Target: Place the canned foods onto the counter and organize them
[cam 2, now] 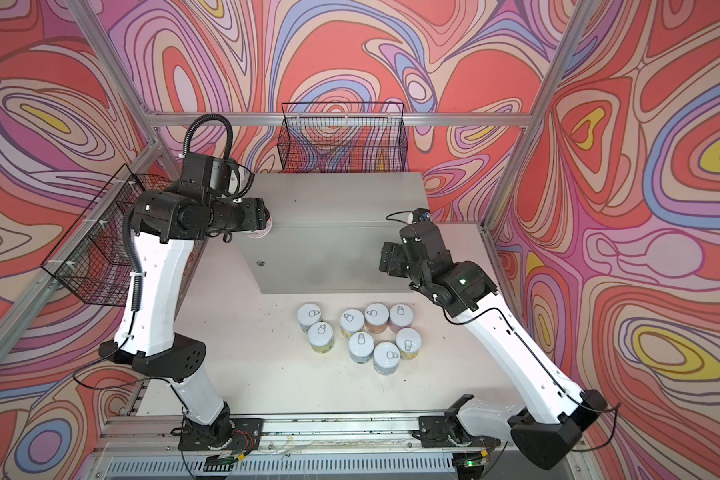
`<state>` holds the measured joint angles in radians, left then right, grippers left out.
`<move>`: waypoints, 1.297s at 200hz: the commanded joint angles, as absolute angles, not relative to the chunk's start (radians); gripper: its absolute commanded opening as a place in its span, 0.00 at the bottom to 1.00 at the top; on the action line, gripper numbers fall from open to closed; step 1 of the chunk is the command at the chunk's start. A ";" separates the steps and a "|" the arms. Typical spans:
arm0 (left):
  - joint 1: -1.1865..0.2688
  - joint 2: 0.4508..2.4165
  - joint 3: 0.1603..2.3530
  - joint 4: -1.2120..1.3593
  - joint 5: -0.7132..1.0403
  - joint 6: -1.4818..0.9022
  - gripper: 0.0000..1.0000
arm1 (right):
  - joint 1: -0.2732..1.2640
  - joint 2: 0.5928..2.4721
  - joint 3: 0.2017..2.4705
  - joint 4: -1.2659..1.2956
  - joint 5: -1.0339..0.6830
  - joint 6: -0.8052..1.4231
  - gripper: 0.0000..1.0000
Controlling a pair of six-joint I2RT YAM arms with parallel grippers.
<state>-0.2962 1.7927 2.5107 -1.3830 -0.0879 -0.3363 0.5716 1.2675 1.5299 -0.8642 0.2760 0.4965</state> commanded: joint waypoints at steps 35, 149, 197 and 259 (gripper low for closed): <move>-0.229 1.844 2.571 -1.258 -0.011 -0.375 0.00 | 0.579 1.310 1.557 -0.805 0.211 0.490 0.89; -0.152 1.902 2.637 -1.215 0.047 -0.438 0.00 | 0.578 1.392 1.718 -0.821 0.271 0.403 0.89; -0.141 1.937 2.638 -1.194 0.068 -0.445 0.00 | 0.577 1.440 1.740 -0.795 0.255 0.410 0.89; -0.139 1.964 2.626 -1.161 0.071 -0.451 0.00 | 0.577 1.482 1.748 -0.789 0.245 0.420 0.89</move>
